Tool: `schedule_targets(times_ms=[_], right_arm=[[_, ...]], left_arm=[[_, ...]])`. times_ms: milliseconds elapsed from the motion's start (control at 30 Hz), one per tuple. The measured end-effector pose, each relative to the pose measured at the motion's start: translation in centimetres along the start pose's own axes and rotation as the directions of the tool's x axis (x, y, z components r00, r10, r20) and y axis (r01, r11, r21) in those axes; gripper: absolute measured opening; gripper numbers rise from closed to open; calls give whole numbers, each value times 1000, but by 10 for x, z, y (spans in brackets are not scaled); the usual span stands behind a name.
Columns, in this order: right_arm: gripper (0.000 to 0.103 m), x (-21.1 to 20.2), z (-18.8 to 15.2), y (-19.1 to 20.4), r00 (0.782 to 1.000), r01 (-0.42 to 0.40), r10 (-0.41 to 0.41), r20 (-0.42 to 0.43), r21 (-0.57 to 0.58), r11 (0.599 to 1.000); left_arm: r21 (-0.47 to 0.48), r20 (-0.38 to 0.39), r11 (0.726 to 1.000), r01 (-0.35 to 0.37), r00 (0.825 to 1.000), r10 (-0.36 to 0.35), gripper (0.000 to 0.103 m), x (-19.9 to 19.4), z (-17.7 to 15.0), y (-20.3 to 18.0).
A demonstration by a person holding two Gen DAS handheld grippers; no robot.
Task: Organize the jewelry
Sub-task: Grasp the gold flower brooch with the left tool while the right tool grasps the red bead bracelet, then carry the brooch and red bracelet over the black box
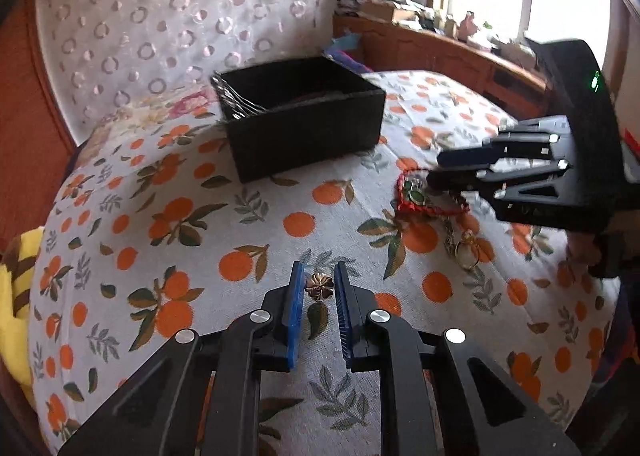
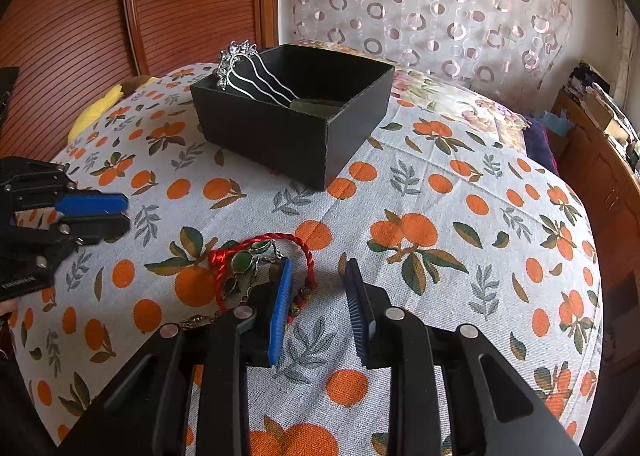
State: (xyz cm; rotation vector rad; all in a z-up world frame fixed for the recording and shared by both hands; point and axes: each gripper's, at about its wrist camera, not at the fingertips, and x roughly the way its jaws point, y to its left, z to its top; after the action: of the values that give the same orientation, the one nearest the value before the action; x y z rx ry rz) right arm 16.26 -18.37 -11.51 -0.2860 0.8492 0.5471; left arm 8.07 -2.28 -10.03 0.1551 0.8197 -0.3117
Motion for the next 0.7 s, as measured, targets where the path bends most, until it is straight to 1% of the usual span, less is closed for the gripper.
schedule_targets(times_ms=[267,400,467,600,633,700], right_arm=[[31,0,0,0,1000,2,-2,0,0,1000],[31,0,0,-3,1000,2,-2,-3,22,1000],[31,-2,-2,-2,1000,12,-12,-6,18,1000],[31,-7,-6,0,1000,6,-6,-15,13,1000],[28,-7,-7,-2,1000,0,0,-16,16,1000],[15,-8,-7,-2,1000,-10,10,-19,17,1000]], left_arm=[[-75,109,997,-29,993,37,14,-39,0,8],[-100,139,994,-42,989,56,14,-49,-1,13],[-108,144,993,-46,988,61,14,-51,-2,14],[-117,149,992,-44,987,61,14,-53,-6,15],[-115,150,992,-48,986,65,14,-54,-6,14],[-116,158,992,-53,985,71,14,-55,-6,13]])
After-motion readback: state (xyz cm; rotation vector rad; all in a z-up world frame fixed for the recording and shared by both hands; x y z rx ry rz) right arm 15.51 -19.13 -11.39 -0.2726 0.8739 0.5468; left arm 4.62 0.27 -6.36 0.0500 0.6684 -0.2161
